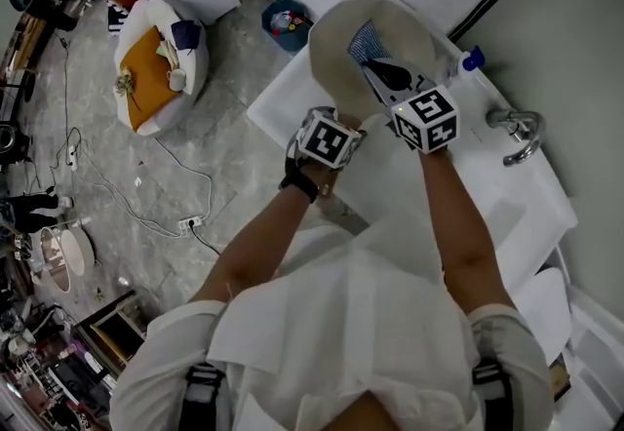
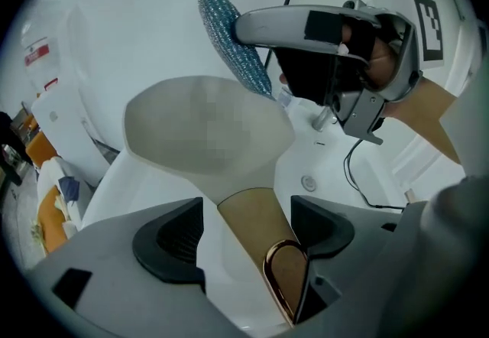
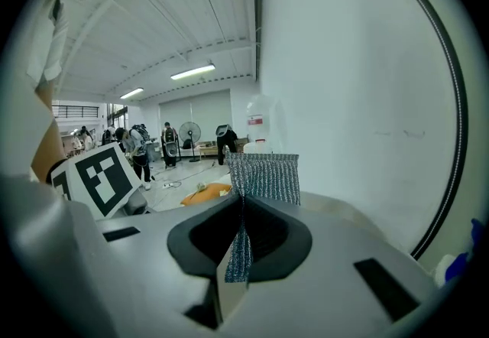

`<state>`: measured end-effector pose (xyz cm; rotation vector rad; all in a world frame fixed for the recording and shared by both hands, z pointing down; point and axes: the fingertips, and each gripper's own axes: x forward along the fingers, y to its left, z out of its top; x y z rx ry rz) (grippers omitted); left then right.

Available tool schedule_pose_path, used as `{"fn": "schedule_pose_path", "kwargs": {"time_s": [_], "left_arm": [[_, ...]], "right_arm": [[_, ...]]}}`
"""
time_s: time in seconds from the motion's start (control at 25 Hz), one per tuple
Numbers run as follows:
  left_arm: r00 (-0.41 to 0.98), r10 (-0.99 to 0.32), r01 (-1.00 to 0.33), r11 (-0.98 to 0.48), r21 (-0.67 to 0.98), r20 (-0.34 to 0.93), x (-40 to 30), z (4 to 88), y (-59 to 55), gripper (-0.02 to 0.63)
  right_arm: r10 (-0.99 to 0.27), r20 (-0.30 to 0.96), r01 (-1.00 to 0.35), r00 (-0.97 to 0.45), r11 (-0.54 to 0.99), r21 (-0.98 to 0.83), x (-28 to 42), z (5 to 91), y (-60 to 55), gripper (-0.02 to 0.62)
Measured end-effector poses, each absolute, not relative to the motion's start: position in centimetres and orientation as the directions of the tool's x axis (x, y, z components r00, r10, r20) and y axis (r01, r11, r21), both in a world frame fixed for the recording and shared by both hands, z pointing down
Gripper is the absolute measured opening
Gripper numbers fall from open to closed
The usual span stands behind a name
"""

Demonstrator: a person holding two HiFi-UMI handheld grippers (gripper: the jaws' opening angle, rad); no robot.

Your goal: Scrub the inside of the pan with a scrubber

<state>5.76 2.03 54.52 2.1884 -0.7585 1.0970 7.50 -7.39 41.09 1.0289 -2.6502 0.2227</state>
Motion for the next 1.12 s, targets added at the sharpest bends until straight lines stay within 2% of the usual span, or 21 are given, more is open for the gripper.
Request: {"fn": "schedule_pose_path", "kwargs": {"time_s": [0.28,0.68,0.76,0.88,1.12], "left_arm": [[0.523,-0.116,-0.638,-0.71,0.298,0.844,6.8,55.8,1.3,0.38],[0.523,-0.006,-0.632,-0.674,0.384,0.852,7.5,57.5,0.9,0.379],[0.52,0.009,-0.627,-0.674,0.39,0.854,7.1,57.4,0.9,0.358],[0.511,0.021,-0.622,-0.681,0.386,0.86,6.1,57.3,0.5,0.29],[0.427,0.06,-0.548,-0.777,0.311,0.902,3.9,57.8,-1.1,0.262]], "right_arm": [[-0.59,0.414,-0.669,-0.694,0.741,-0.065,5.8,44.8,-10.4,0.023],[-0.588,0.42,-0.672,-0.691,0.737,-0.072,5.6,45.4,-11.9,0.023],[-0.585,0.428,-0.673,-0.689,0.735,-0.078,5.8,45.8,-12.2,0.023],[-0.568,0.444,-0.665,-0.693,0.741,-0.09,5.6,46.6,-12.7,0.023],[-0.54,0.454,-0.648,-0.709,0.752,-0.118,4.6,48.2,-13.7,0.023]]}}
